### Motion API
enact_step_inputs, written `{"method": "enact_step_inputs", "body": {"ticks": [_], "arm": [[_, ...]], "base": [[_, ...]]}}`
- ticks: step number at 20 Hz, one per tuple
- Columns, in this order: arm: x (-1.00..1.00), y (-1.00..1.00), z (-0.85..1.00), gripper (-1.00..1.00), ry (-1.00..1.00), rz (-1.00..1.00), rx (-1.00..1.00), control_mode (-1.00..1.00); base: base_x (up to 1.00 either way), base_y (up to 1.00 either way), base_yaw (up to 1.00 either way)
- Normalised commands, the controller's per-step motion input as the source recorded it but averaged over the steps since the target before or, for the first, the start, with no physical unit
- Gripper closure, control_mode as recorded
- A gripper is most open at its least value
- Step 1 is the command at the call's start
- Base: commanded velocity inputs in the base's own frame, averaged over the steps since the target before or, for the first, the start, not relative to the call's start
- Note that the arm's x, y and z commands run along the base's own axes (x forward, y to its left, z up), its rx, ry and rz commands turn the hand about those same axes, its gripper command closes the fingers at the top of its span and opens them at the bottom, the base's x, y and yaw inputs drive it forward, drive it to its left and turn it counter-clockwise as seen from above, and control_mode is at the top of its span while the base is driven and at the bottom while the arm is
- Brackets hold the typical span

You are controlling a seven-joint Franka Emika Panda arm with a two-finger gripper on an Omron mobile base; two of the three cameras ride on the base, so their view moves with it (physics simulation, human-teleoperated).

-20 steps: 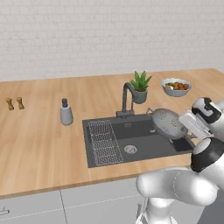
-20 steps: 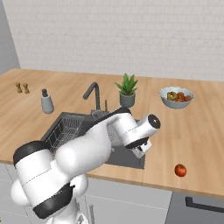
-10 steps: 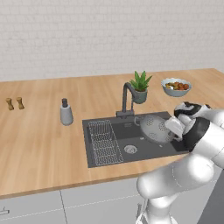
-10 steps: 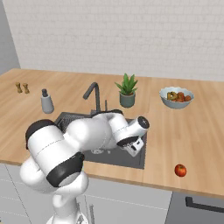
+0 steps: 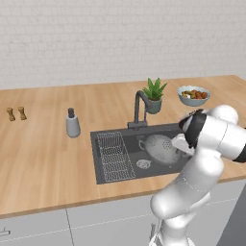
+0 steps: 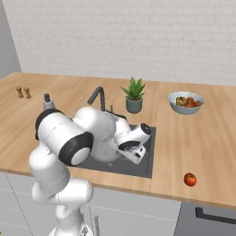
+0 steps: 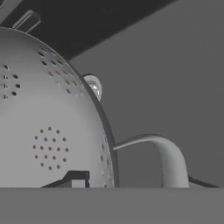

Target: Put the colander in the sink, put the apple in the colander, and turn on the sink faucet and pour water over the colander.

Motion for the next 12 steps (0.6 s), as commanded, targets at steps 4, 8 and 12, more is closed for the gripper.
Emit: {"method": "enact_step_inputs", "body": {"ticks": [4, 8, 12], "arm": [[0.14, 0.33, -0.23, 1.00, 0.02, 0.17, 0.00, -1.00], [0.34, 0.34, -0.31, 1.00, 0.06, 0.14, -0.02, -1.00], [0.23, 0.36, -0.32, 1.00, 0.05, 0.13, -0.04, -1.00]], "base": [[0.00, 0.00, 0.00], [0.00, 0.00, 0.00], [0.00, 0.00, 0.00]]}}
